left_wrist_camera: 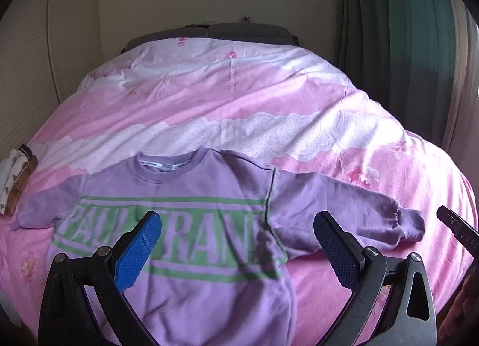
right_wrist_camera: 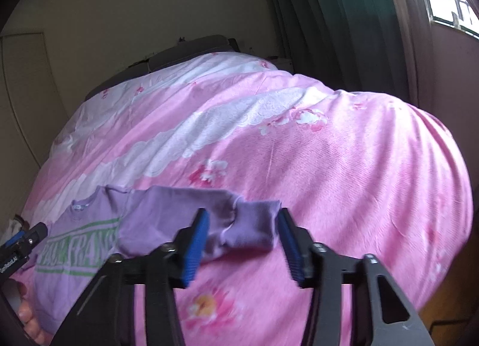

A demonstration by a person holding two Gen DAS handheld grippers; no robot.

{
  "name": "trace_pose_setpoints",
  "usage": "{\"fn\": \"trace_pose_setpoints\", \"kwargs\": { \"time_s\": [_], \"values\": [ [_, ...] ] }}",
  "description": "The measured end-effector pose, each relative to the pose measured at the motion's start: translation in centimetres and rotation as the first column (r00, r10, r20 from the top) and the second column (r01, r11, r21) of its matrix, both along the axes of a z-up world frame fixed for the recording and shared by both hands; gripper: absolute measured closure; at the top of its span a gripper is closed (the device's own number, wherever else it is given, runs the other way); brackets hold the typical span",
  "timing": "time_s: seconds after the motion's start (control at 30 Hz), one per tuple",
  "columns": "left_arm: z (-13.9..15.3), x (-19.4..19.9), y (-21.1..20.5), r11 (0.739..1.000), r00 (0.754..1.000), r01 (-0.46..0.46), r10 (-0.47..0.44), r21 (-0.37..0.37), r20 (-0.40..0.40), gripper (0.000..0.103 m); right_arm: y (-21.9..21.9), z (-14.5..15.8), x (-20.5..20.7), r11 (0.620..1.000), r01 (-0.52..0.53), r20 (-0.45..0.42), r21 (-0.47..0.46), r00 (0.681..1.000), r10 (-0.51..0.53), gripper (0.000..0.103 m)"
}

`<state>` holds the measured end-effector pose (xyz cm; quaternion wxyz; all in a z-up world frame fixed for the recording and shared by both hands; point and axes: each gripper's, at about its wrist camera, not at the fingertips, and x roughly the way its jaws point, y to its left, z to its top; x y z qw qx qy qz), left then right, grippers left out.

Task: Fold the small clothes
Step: 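Move the open right gripper down onto the sleeve cuff nearest it, then close the right gripper on the lilac sleeve cuff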

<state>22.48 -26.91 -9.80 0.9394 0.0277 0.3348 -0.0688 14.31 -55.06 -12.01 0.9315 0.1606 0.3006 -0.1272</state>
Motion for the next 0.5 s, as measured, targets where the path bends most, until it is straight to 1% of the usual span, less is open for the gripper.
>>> {"fn": "trace_pose_setpoints", "kwargs": {
  "time_s": [0.03, 0.07, 0.23, 0.3, 0.43, 0.5],
  "values": [
    [-0.3, 0.4, -0.5, 1.000, 1.000, 0.002, -0.002, 0.006, -0.002, 0.000, -0.7, -0.6, 0.7, 1.000, -0.002, -0.008, 0.007, 1.000, 0.002, 0.068],
    [-0.5, 0.7, -1.0, 1.000, 1.000, 0.002, -0.002, 0.011, -0.002, 0.000, -1.3, -1.1, 1.2, 1.000, -0.004, -0.013, 0.016, 1.000, 0.005, 0.069],
    [-1.8, 2.1, -2.6, 0.999, 1.000, 0.003, -0.002, 0.035, -0.004, 0.000, -4.0, -3.7, 3.1, 0.997, -0.006, -0.030, 0.072, 1.000, 0.008, 0.069],
    [-2.2, 2.6, -2.8, 0.999, 1.000, 0.000, 0.001, 0.038, -0.012, 0.000, -5.3, -5.4, 4.0, 0.992, -0.028, -0.036, 0.126, 0.999, 0.033, 0.069],
    [-2.9, 3.2, -3.3, 0.999, 1.000, -0.002, 0.003, 0.054, -0.022, 0.000, -5.6, -6.5, 4.7, 0.988, -0.049, -0.048, 0.145, 0.997, 0.056, 0.069],
    [-3.1, 3.4, -3.4, 0.998, 1.000, -0.004, 0.005, 0.063, -0.021, 0.000, -6.1, -7.7, 5.4, 0.978, -0.058, -0.057, 0.201, 0.996, 0.071, 0.069]
  ]
}}
